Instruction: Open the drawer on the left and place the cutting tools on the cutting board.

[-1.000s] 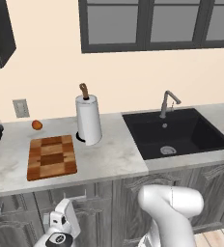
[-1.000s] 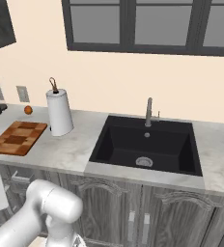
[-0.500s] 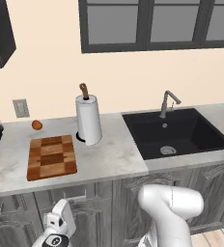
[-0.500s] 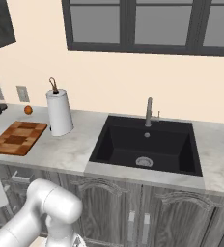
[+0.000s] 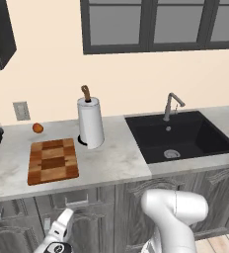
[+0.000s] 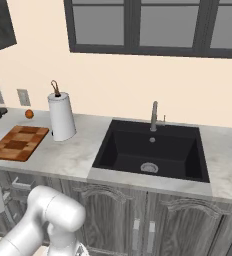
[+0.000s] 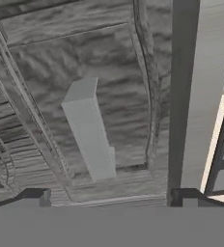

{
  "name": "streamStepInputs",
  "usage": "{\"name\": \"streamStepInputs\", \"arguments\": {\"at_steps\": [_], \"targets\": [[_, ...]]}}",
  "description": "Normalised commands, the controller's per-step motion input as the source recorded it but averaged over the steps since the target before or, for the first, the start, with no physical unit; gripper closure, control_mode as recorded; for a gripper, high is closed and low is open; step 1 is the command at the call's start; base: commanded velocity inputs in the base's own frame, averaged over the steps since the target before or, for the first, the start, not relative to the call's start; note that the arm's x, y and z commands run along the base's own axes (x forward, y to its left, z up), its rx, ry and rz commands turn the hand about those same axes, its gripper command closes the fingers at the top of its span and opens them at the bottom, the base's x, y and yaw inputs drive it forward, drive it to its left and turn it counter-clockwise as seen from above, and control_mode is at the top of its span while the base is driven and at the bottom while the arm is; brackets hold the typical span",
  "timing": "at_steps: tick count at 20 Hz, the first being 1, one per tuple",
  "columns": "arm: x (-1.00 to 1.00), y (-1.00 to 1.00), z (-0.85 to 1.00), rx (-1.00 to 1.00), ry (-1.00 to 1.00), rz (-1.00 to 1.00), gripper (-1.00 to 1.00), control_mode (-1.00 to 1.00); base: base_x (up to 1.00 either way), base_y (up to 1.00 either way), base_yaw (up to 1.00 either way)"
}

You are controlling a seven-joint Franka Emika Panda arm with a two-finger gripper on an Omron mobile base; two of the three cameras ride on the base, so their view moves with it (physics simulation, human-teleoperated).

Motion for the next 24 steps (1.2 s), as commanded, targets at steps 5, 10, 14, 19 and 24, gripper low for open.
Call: {"name": "streamStepInputs", "arguments": {"at_steps": [5, 10, 14, 19, 24], "targets": [[0.08, -0.03, 0.00, 0.00, 0.00, 0.00, -1.00, -1.00, 0.00, 0.00, 0.00], [0.10, -0.08, 0.00, 0.00, 0.00, 0.00, -1.00, -1.00, 0.00, 0.00, 0.00], [0.11, -0.02, -0.03, 0.00, 0.00, 0.00, -1.00, -1.00, 0.00, 0.00, 0.00], [0.18, 0.00, -0.09, -0.01, 0.00, 0.01, -1.00, -1.00, 0.00, 0.00, 0.00], [0.26, 0.00, -0.08, 0.00, 0.00, 0.01, -1.00, -1.00, 0.00, 0.00, 0.00]]}}
